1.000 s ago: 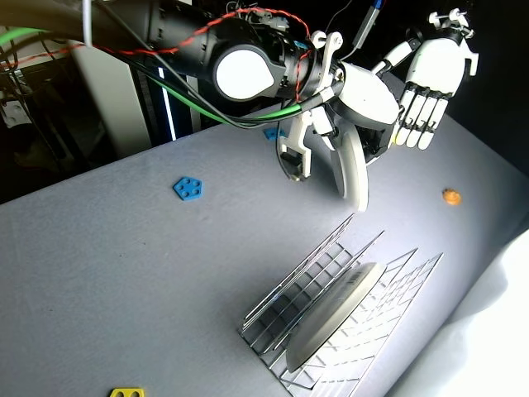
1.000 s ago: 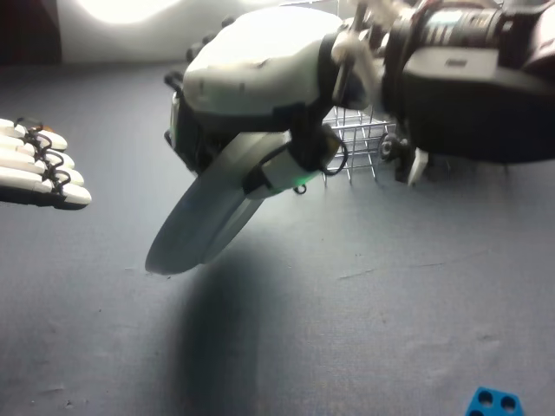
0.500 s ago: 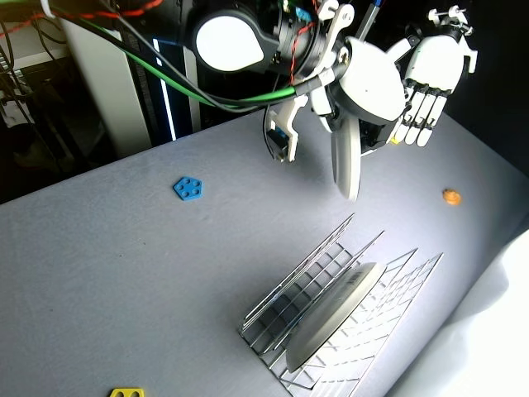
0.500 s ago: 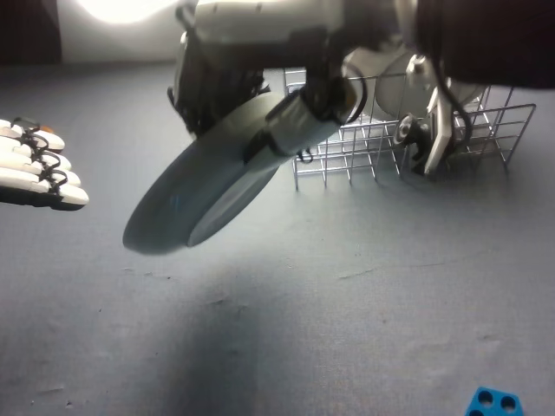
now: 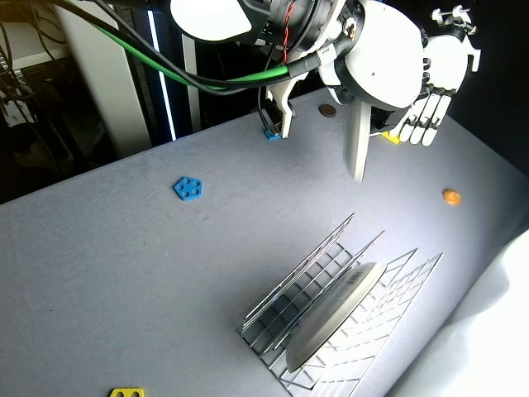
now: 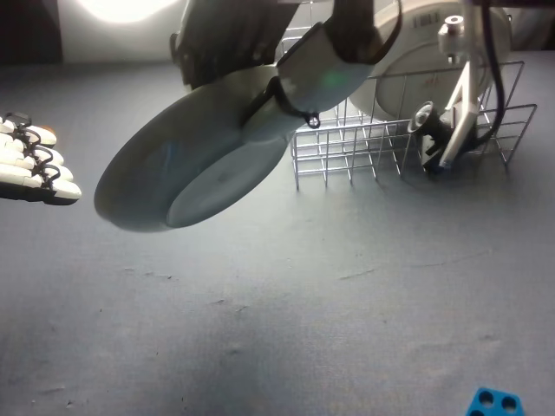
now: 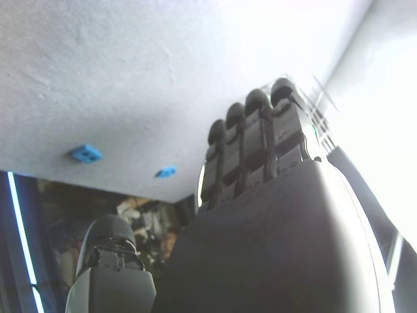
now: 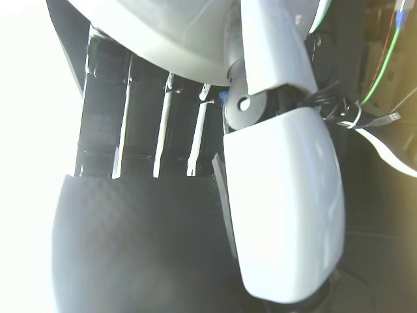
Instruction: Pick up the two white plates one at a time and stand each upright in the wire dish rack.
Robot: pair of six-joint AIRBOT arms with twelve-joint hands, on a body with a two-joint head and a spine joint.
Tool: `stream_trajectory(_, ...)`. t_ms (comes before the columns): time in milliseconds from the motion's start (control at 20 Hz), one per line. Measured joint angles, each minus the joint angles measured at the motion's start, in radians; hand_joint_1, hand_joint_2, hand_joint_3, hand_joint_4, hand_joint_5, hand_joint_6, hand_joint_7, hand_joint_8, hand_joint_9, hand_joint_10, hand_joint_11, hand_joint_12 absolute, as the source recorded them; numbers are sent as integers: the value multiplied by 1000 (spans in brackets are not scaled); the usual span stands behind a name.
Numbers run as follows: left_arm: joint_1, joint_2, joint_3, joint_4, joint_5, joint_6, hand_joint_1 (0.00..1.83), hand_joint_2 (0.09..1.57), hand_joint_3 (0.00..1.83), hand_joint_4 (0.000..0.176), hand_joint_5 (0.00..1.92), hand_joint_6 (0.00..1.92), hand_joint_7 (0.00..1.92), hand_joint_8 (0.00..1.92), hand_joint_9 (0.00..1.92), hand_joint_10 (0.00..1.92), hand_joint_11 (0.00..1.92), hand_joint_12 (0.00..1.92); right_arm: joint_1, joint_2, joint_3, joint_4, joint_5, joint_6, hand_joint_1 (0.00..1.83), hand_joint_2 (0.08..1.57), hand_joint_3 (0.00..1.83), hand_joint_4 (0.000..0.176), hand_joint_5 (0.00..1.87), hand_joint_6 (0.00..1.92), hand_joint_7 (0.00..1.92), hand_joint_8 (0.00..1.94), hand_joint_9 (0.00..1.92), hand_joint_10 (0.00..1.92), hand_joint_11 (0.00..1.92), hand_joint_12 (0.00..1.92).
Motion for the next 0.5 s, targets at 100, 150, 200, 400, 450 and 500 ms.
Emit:
stream_trajectory(100, 0, 7, -17, -1, -1, 0, 0, 1055, 0, 0, 113, 5, 138, 6, 93, 9, 26, 14, -8, 16, 0, 14, 37, 2, 1384, 1078, 0, 0, 964, 957, 1068, 794, 1030, 997, 891, 849)
stream_trajectory(150, 0, 7, -17, -1, -10, 0, 0, 1057, 1, 0, 110, 3, 134, 4, 92, 8, 28, 15, -14, 19, 0, 16, 51, 2, 1386, 1070, 0, 0, 984, 920, 1090, 756, 1049, 971, 925, 840)
stream_trajectory(200, 0, 7, -18, -1, -16, -1, 0, 1056, 1, 0, 99, 0, 126, 0, 85, 4, 23, 13, -20, 24, 0, 26, 64, 2, 1387, 1069, 0, 0, 985, 919, 1095, 750, 1054, 960, 935, 839)
stream_trajectory(400, 0, 14, -18, 0, -22, -5, 0, 1055, 0, 0, 95, 10, 121, 8, 84, 8, 19, 12, -27, 44, 0, 91, 132, 3, 1389, 1060, 0, 0, 1005, 874, 1115, 725, 1072, 940, 955, 825)
stream_trajectory(450, 0, 14, -17, 2, -23, -6, 0, 1055, 0, 0, 95, 10, 121, 8, 84, 8, 19, 12, -27, 48, 0, 95, 152, 3, 1389, 1060, 0, 0, 1005, 874, 1115, 725, 1072, 940, 955, 825)
stream_trajectory(500, 0, 14, -15, 4, -25, -8, 0, 1057, 1, 0, 82, 3, 109, 2, 72, 2, 7, 7, -33, 53, 0, 98, 184, 3, 1386, 1070, 1, 0, 981, 928, 1090, 762, 1047, 968, 939, 843)
